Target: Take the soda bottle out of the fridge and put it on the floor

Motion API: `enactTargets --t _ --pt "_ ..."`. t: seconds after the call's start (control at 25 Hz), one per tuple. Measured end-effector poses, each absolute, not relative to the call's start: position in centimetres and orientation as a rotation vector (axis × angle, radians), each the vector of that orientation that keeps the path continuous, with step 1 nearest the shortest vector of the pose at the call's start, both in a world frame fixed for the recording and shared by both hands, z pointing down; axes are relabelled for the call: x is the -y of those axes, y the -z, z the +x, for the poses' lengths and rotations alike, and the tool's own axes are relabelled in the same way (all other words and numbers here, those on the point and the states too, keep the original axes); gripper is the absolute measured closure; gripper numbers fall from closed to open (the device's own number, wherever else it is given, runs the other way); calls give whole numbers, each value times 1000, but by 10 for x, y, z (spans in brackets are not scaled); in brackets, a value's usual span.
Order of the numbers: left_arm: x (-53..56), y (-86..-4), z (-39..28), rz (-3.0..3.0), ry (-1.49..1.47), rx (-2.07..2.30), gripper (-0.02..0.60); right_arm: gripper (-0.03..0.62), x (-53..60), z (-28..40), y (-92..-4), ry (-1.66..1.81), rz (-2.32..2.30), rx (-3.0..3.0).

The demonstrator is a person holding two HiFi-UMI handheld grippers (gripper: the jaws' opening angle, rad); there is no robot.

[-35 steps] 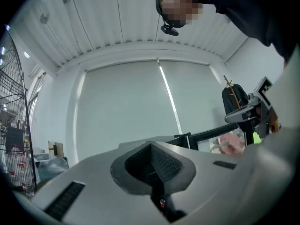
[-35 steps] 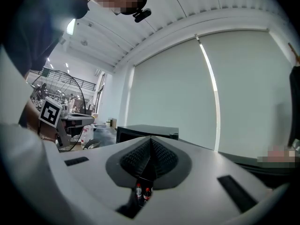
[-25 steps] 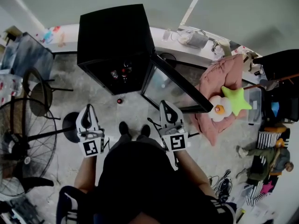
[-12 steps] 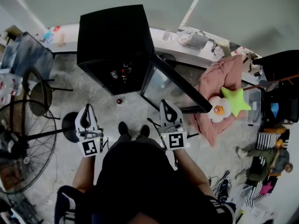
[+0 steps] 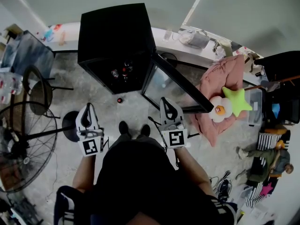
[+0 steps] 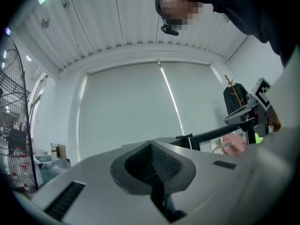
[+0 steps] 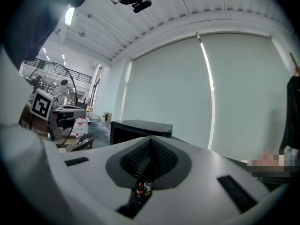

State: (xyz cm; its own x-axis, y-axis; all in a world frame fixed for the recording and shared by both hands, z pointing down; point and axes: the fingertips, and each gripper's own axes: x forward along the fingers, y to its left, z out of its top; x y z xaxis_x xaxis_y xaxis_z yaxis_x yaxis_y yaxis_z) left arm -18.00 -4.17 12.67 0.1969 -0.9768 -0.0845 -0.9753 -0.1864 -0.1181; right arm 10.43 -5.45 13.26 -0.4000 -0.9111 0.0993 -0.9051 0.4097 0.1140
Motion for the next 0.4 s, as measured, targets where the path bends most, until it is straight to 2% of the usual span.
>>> enactTargets --t 0.4 --pt "43 -131 -178 -2321 30 -1902 558 576 59 101 -135 66 1610 2503"
